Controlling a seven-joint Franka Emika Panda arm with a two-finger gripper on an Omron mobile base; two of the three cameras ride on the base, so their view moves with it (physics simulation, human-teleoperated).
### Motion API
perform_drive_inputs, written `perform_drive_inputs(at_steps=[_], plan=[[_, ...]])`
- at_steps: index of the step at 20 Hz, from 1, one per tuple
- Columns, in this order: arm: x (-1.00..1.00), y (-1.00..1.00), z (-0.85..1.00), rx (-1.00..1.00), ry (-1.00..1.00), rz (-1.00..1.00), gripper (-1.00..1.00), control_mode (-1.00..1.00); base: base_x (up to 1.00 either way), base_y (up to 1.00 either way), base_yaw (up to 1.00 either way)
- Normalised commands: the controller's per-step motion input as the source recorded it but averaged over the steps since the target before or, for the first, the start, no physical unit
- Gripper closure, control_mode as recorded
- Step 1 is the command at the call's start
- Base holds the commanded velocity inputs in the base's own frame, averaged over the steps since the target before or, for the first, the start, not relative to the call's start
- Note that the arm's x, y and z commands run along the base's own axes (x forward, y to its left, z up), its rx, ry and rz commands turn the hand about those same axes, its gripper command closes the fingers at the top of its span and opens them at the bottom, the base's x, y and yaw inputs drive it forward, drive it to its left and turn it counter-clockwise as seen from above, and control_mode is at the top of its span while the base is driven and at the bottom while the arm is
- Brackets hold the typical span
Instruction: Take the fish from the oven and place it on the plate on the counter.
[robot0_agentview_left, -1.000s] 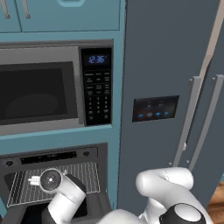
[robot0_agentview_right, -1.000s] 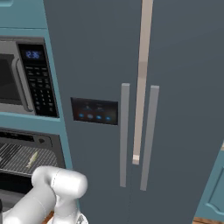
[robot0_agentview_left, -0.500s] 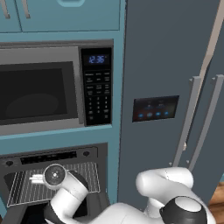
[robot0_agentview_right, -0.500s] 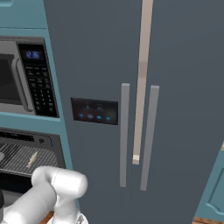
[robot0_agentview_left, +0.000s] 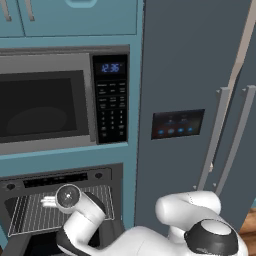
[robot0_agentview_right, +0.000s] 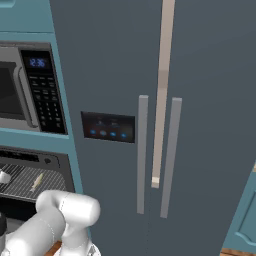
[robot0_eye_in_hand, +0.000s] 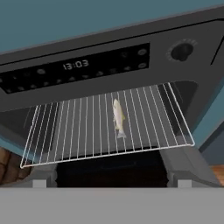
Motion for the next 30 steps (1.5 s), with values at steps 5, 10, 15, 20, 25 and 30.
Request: perform_drive_inputs(at_steps=[5,10,15,20,25,30], plan=[[0.39,0.00,-0.15,-0.05,0.03,-0.10,-1.00,-1.00,0.00,0.00,0.00],[0.10,0.00,-0.37,-0.01,0.00,0.00,-1.00,-1.00,0.00,0.00,0.00],[0.00,-0.06,-0.31,-0.02,0.00,0.05,-1.00,-1.00,0.00,0.00,0.00],[0.13,-0.02,-0.34,0.00,0.00,0.11,-1.00,-1.00,0.00,0.00,0.00],[0.29,0.00,-0.32,0.00,0.00,0.10,-1.00,-1.00,0.00,0.00,0.00],[0.35,0.00,-0.18,-0.02,0.00,0.00,-1.00,-1.00,0.00,0.00,0.00]])
